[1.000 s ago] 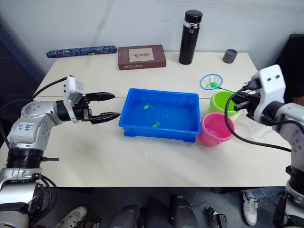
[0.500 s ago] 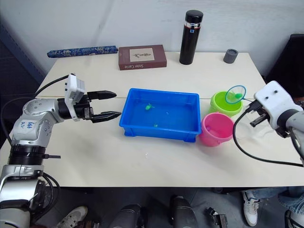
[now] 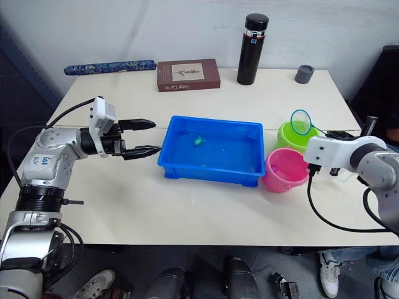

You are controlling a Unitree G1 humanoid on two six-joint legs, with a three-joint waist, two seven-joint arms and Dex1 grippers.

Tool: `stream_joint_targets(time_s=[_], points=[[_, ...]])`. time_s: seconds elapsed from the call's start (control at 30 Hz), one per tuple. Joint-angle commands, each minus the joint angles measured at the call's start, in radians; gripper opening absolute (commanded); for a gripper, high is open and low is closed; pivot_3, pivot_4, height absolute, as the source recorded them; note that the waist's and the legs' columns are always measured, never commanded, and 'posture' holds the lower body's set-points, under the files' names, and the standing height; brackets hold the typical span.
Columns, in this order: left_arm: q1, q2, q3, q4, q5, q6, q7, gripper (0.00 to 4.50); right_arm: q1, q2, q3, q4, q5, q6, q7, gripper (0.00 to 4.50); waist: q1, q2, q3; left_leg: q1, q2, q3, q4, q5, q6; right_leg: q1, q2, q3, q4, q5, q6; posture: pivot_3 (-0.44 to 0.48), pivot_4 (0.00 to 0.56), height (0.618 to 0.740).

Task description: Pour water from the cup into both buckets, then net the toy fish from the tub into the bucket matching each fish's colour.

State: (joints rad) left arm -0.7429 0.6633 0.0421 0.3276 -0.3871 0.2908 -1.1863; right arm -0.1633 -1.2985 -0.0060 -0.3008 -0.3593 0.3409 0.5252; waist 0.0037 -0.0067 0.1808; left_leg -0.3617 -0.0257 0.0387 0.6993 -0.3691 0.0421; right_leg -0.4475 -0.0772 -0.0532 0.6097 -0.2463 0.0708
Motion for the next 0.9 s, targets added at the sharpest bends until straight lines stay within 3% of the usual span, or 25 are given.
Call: stream_joint_targets(time_s=[0.03,0.2,0.37,0.57,0.7,0.9], points=[[-0.018,-0.001,0.011,-0.014,-0.002,-0.015,-0.005,4.48,0.014,0.000,-0.080,-0.004,-0.031,-0.025,0.007,0.00,-0.001,0.000,0.000,0.000,0.000,0.000,0.000,0.000,0.000,0.000,0.000,0.000,0.000,0.000,0.000,0.000,0.150,0.740],[-0.004,0.010,0.021,-0.024,-0.007,-0.007,-0.004,4.48,-0.008,0.051,-0.170,-0.048,0.031,0.003,0.053,0.00,0.000,0.000,0.000,0.000,0.000,0.000,0.000,0.000,-0.001,0.000,0.001,0.000,0.001,0.000,0.000,0.000,0.150,0.740],[0.030,0.053,0.059,-0.027,-0.018,0.009,0.001,4.48,-0.169,0.154,-0.205,-0.123,0.273,0.136,0.211,0.00,-0.008,0.000,0.000,0.002,0.001,0.001,0.000,0.001,-0.001,0.001,0.002,0.001,0.001,0.000,0.000,0.000,0.150,0.740],[0.126,0.119,0.115,-0.075,-0.032,0.042,0.009,4.48,-0.318,0.216,-0.058,-0.091,0.409,0.138,0.369,0.00,-0.007,0.000,0.000,0.003,0.002,0.000,0.000,0.000,-0.002,0.001,0.002,0.001,0.001,0.000,0.000,0.000,0.150,0.740],[0.225,0.166,0.174,-0.144,-0.051,0.081,0.024,4.48,-0.403,0.293,0.109,-0.004,0.377,0.061,0.435,0.00,-0.006,0.000,0.000,0.003,0.001,0.000,0.000,0.000,-0.001,0.001,0.000,0.001,0.001,0.000,0.000,0.000,0.150,0.740],[0.324,0.177,0.227,-0.263,-0.087,0.128,0.077,4.48,-0.460,0.350,0.215,0.083,0.332,-0.001,0.481,0.00,-0.003,0.000,0.000,0.001,0.001,-0.001,0.000,0.000,0.000,0.001,-0.001,0.000,0.000,0.000,0.000,0.000,0.150,0.740]])
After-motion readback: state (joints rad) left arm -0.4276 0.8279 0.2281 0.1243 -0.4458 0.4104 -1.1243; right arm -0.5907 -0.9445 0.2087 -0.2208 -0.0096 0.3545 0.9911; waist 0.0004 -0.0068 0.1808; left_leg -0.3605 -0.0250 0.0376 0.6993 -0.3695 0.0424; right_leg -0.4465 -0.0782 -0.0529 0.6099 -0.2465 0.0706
